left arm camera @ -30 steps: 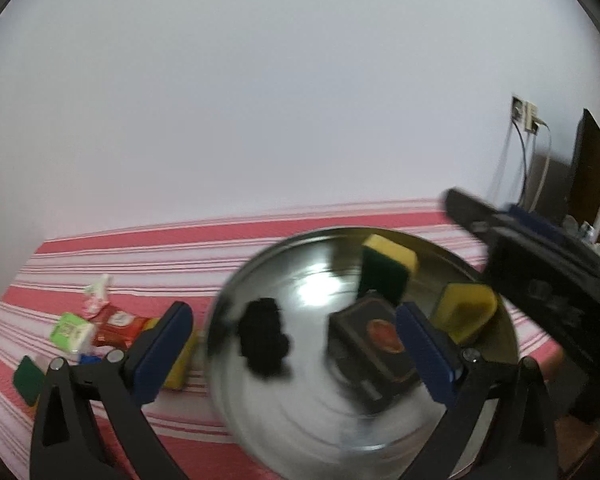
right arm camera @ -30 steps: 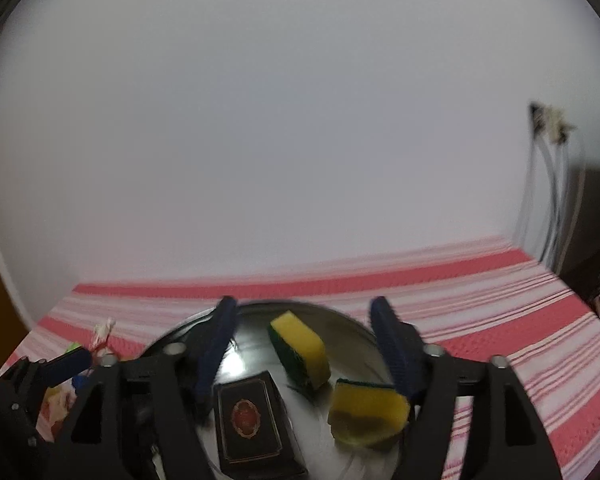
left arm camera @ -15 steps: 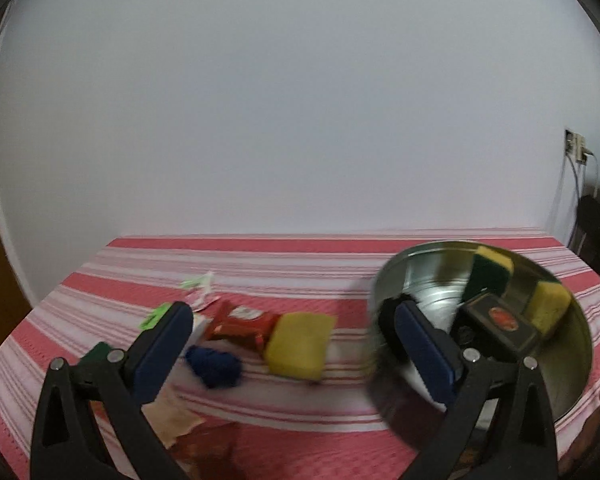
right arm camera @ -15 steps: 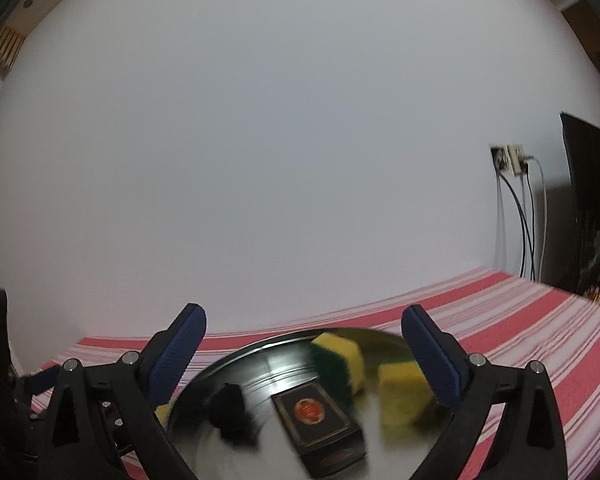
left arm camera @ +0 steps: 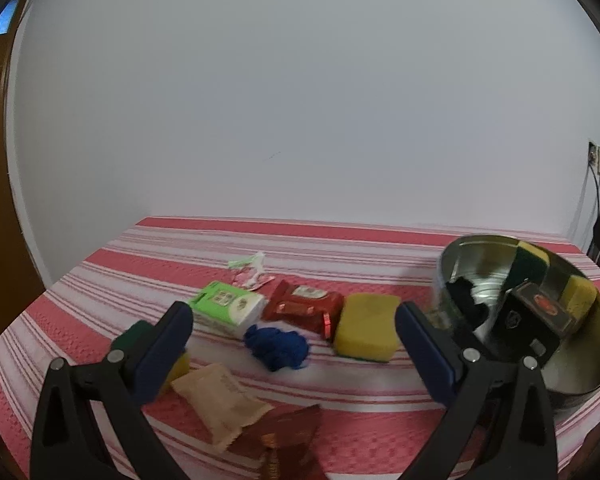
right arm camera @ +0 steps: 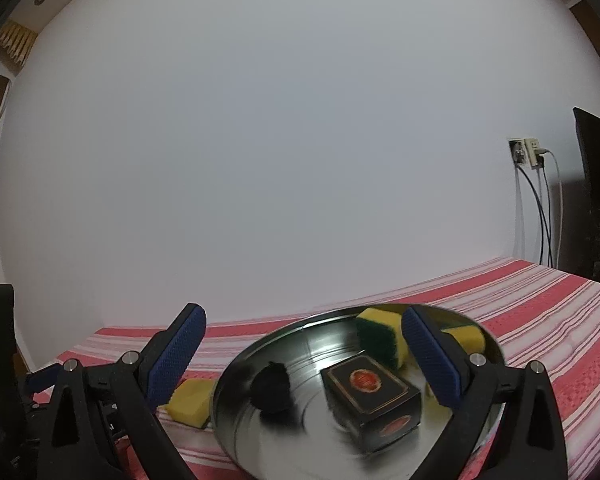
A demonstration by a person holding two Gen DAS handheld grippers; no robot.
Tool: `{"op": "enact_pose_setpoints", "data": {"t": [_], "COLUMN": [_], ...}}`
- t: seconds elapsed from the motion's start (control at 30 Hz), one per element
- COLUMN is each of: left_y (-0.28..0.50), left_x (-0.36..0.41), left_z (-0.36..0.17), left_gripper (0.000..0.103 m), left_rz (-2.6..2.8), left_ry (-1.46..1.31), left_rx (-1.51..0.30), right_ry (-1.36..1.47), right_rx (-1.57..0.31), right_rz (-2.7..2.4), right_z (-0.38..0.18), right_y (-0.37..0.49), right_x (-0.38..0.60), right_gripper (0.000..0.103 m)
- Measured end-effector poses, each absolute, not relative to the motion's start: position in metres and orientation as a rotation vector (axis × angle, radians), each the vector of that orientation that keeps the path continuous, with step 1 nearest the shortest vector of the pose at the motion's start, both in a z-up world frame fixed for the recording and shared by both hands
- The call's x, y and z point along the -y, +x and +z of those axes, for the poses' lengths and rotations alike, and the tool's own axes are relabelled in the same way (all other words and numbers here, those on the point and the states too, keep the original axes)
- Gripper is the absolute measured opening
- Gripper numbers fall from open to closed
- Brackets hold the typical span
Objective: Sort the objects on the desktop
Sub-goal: 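Move both open grippers back toward the remaining objects, then grasp the brown snack packet with the right gripper while the left gripper grasps the green-backed sponge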
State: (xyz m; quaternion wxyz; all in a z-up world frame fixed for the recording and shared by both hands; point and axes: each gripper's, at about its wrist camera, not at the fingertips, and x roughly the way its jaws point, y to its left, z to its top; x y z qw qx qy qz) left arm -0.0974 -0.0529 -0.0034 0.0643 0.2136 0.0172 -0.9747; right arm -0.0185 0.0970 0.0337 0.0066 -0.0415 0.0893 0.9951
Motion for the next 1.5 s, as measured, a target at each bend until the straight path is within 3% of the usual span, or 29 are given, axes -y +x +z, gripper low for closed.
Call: {"op": "enact_pose_setpoints", "data": {"t": [0.67, 1.2, 1.33, 1.5], "left_y": [-0.072, -0.068, -0.069, -0.073], "left_x": [0.139, 0.206, 0.205, 0.206], "left_z": [-0.013, -0.030, -0.032, -0.036], "left_gripper": [0.102, 0.102, 0.102, 0.102], "left_rz": [-2.788, -2.626, -2.621, -2.619], "left_ry": [0.684, 0.820, 0.838, 0.859], "left_rx": [-0.110, -0.182, -0.143, -0.135], "right_ry": [-0.342, -0.878, -1.066, -1.276], "right_rx": [-0.157, 0.077, 0.126, 0.125], "right_rz": [3.313, 3.456, 3.438, 3.392], "right_z": [0.023, 0.004, -0.008, -0.023], "right_y": [-0.016, -0.022, -0.034, -0.048], "right_x": [-0.026, 0.047, 0.060, 0.069], "right_gripper": [0.100, 0.099, 0.087, 0.084]}}
